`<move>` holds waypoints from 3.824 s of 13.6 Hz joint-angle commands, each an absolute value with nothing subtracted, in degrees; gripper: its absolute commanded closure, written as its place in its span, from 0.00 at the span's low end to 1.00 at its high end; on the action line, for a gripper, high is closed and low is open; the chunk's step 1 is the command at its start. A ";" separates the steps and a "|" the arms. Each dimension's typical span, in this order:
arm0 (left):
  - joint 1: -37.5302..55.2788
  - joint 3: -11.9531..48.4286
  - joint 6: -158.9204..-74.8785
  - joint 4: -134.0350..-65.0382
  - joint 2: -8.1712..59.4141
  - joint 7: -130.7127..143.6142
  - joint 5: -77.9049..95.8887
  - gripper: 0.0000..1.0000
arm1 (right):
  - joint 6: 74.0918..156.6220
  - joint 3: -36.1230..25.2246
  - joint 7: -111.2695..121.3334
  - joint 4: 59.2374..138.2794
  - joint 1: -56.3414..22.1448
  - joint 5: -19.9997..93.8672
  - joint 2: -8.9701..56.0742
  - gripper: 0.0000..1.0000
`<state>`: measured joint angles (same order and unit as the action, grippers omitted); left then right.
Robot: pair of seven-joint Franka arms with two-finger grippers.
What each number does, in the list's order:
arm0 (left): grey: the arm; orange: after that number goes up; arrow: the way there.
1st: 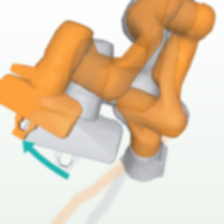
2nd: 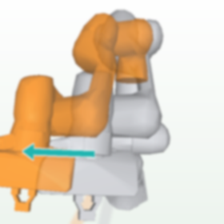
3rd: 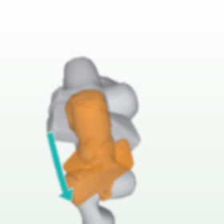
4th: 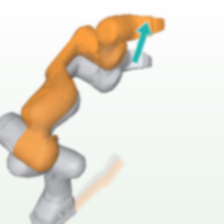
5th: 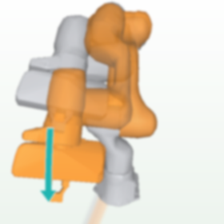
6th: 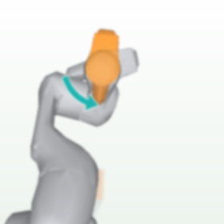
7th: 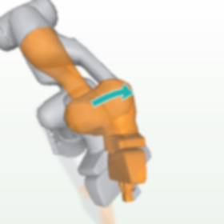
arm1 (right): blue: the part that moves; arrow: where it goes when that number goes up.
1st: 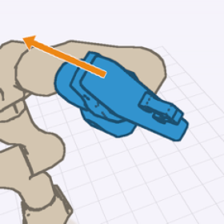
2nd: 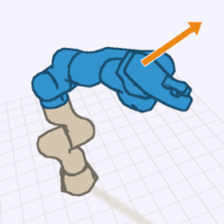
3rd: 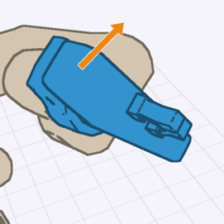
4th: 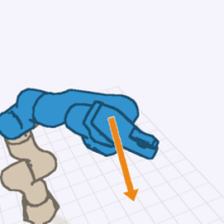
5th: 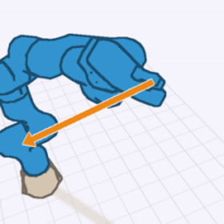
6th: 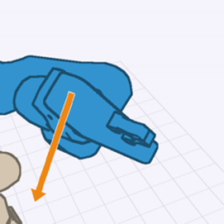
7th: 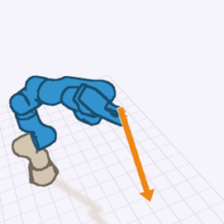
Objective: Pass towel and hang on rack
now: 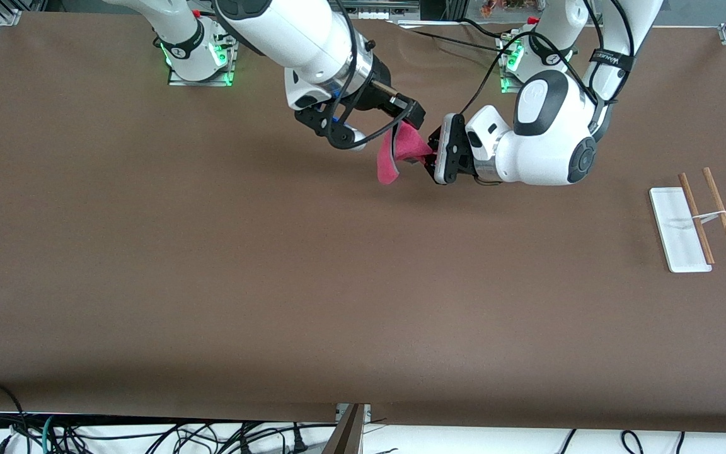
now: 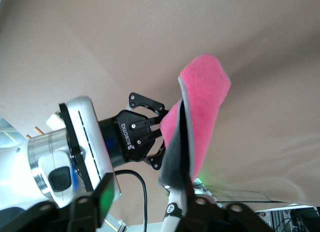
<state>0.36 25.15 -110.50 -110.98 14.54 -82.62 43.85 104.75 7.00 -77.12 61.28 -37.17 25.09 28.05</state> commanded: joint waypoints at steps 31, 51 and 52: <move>-42.80 23.03 -97.02 -82.70 35.94 -106.70 -33.22 1.00 | 97.91 -19.69 -1.67 89.82 -27.16 0.79 8.26 0.00; -44.91 23.38 -97.92 -72.43 33.94 -104.69 -18.93 0.00 | 94.14 3.95 -4.56 89.82 -3.34 0.88 6.86 0.00; -44.91 23.38 -96.87 -72.42 33.40 -101.89 -16.29 0.00 | 94.13 4.13 -5.61 89.82 -3.43 0.88 6.86 0.00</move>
<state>-44.97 23.41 -99.45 -73.50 34.97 -104.32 -20.80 95.25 2.78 -3.30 89.99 -4.26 1.18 7.69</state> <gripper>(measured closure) 0.000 0.000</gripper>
